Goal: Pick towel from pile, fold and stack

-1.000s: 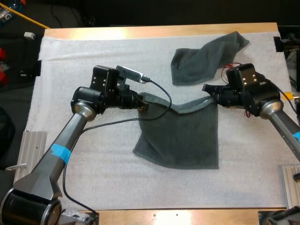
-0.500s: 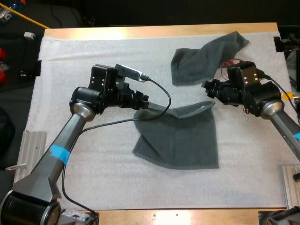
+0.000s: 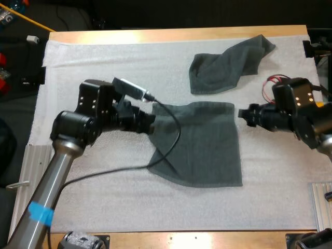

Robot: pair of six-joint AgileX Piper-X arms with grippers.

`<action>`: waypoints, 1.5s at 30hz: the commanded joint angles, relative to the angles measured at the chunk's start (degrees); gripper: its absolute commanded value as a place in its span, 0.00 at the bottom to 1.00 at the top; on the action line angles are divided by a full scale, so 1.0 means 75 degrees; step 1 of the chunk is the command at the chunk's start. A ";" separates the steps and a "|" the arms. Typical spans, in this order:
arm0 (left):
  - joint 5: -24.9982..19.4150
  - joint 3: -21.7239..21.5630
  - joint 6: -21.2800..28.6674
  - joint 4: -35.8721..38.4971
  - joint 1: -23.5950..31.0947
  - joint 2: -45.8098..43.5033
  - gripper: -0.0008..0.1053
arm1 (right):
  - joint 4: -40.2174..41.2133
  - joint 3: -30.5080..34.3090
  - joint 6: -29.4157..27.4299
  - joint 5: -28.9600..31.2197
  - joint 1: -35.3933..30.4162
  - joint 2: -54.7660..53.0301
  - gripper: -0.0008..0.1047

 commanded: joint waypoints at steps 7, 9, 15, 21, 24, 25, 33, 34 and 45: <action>0.0044 -0.0039 0.0281 0.1453 0.0005 -0.1020 0.48 | 0.1194 -0.0026 -0.0096 0.0054 -0.0023 -0.1110 0.58; 0.0044 0.0041 0.0266 0.1688 0.0005 -0.1319 0.48 | 0.1447 -0.0026 -0.0096 0.0054 -0.0023 -0.1415 0.58; 0.0044 0.0605 0.0043 0.2029 0.0005 -0.2095 0.48 | 0.2006 -0.0026 -0.0039 0.0054 -0.0023 -0.2199 0.58; 0.0044 0.1456 -0.0018 0.2197 0.0005 -0.2821 0.48 | 0.2446 -0.0026 -0.0040 -0.0122 -0.0023 -0.2738 0.58; 0.0044 0.1797 -0.0134 0.2196 0.0005 -0.3100 0.48 | 0.2644 -0.0026 -0.0040 -0.0133 -0.0023 -0.2958 0.58; 0.0044 0.1880 -0.0156 0.2196 0.0005 -0.3170 0.48 | 0.2714 -0.0026 -0.0040 -0.0133 -0.0023 -0.3007 0.58; 0.0044 0.2569 -0.0197 0.2066 0.0005 -0.3440 0.48 | 0.2867 0.1189 0.0142 -0.0378 -0.0023 -0.3766 0.58; 0.0044 0.2590 -0.0197 0.2053 0.0005 -0.3440 0.48 | 0.2824 0.1364 0.0160 -0.0432 -0.0023 -0.3828 0.58; 0.0064 0.2664 -0.0197 0.1653 0.0005 -0.3440 0.48 | 0.0842 0.3847 0.0722 -0.1409 -0.0023 -0.3966 0.58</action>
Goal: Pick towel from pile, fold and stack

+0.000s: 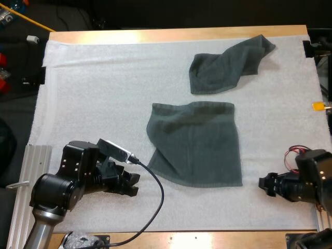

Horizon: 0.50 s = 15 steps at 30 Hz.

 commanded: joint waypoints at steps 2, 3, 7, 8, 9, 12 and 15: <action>0.0101 -0.0011 -0.0066 -0.0038 0.0005 -0.0050 0.48 | -0.0753 0.0427 0.0371 -0.0354 -0.0023 -0.0009 0.58; 0.0161 -0.0011 -0.0081 -0.0038 0.0005 -0.0050 0.48 | -0.1103 0.0676 0.0579 -0.0476 -0.0023 -0.0009 0.58; 0.0481 -0.0011 -0.0128 -0.0038 0.0005 -0.0050 0.48 | -0.1967 0.1292 0.1153 -0.0574 -0.0023 -0.0009 0.58; 0.0585 -0.0011 -0.0150 -0.0038 0.0005 -0.0050 0.48 | -0.2152 0.1442 0.1208 -0.0574 -0.0023 0.0002 0.58; 0.0712 -0.0011 -0.0182 -0.0038 0.0005 -0.0050 0.48 | -0.2304 0.1565 0.1271 -0.0586 -0.0023 0.0045 0.58; 0.0938 -0.0011 -0.0262 -0.0038 0.0005 -0.0050 0.48 | -0.2654 0.1809 0.1368 -0.0743 -0.0023 0.0291 0.58; 0.1077 -0.0011 -0.0285 -0.0038 0.0005 -0.0050 0.48 | -0.2977 0.1943 0.1367 -0.0818 -0.0023 0.0718 0.58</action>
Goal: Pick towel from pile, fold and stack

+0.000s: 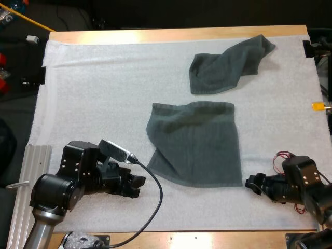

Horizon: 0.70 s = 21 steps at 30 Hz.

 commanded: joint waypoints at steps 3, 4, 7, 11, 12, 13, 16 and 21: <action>0.0118 -0.0011 -0.0063 -0.0023 0.0005 -0.0050 0.48 | -0.0543 0.0027 0.0021 -0.0179 -0.0023 0.0487 0.58; 0.0118 -0.0011 -0.0063 -0.0015 0.0005 -0.0050 0.48 | -0.0671 0.0027 0.0021 -0.0209 -0.0023 0.0630 0.58; 0.0118 -0.0011 -0.0063 0.0023 0.0005 -0.0050 0.48 | -0.1163 0.0027 0.0195 -0.0497 -0.0023 0.1123 0.58; 0.0118 -0.0011 -0.0082 0.0023 0.0005 -0.0050 0.48 | -0.1628 0.0027 0.0397 -0.0740 -0.0023 0.1862 0.58; 0.0118 -0.0011 -0.0132 0.0023 0.0005 -0.0050 0.48 | -0.1756 0.0027 0.0410 -0.0891 -0.0023 0.2050 0.58; 0.0118 -0.0011 -0.0164 0.0023 0.0005 -0.0050 0.48 | -0.1852 0.0027 0.0417 -0.0959 -0.0023 0.2187 0.58; 0.0137 -0.0011 -0.0246 0.0023 0.0005 -0.0050 0.48 | -0.2150 0.0027 0.0531 -0.1086 -0.0023 0.2570 0.58; 0.0168 -0.0011 -0.0276 0.0023 0.0005 -0.0050 0.48 | -0.2548 0.0027 0.0803 -0.1311 -0.0023 0.3042 0.58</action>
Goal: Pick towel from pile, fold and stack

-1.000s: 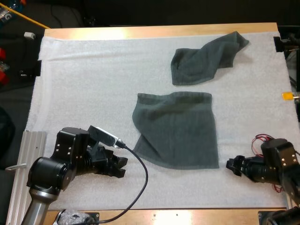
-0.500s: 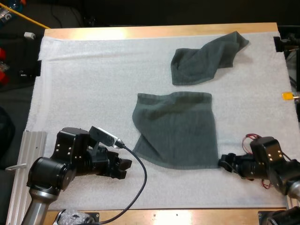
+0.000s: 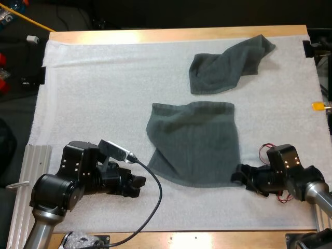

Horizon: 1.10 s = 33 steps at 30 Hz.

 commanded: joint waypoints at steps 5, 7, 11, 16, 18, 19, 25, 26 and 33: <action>0.0108 -0.0011 -0.0046 0.0004 0.0005 -0.0050 0.48 | -0.0377 -0.0003 0.0267 -0.0335 -0.0023 0.0356 0.58; 0.0108 -0.0011 -0.0060 0.0004 0.0005 -0.0050 0.48 | -0.0384 -0.0003 0.0338 -0.0335 -0.0023 0.0365 0.57; 0.0108 -0.0011 -0.0080 0.0004 0.0005 -0.0050 0.48 | -0.0389 -0.0003 0.0375 -0.0330 -0.0023 0.0365 0.38; 0.0108 -0.0011 -0.0080 0.0004 0.0005 -0.0050 0.48 | -0.0389 -0.0003 0.0396 -0.0335 -0.0023 0.0365 0.29; 0.0108 -0.0011 -0.0080 0.0004 0.0005 -0.0050 0.48 | -0.0389 -0.0003 0.0396 -0.0304 -0.0023 0.0365 0.29; 0.0108 -0.0011 -0.0080 0.0004 0.0005 -0.0050 0.48 | -0.0389 -0.0003 0.0396 -0.0272 -0.0023 0.0365 0.26; 0.0108 0.0012 -0.0080 -0.0019 0.0005 -0.0030 0.48 | -0.0354 -0.0003 0.0336 -0.0256 -0.0023 0.0264 0.01; 0.0108 0.0030 -0.0080 -0.0046 0.0005 -0.0029 0.48 | -0.0315 -0.0003 0.0335 -0.0256 -0.0023 0.0217 0.01; 0.0108 0.0447 -0.0234 -0.0397 0.0005 -0.0029 0.48 | 0.0859 -0.0003 -0.0238 0.0131 -0.0023 -0.0647 0.01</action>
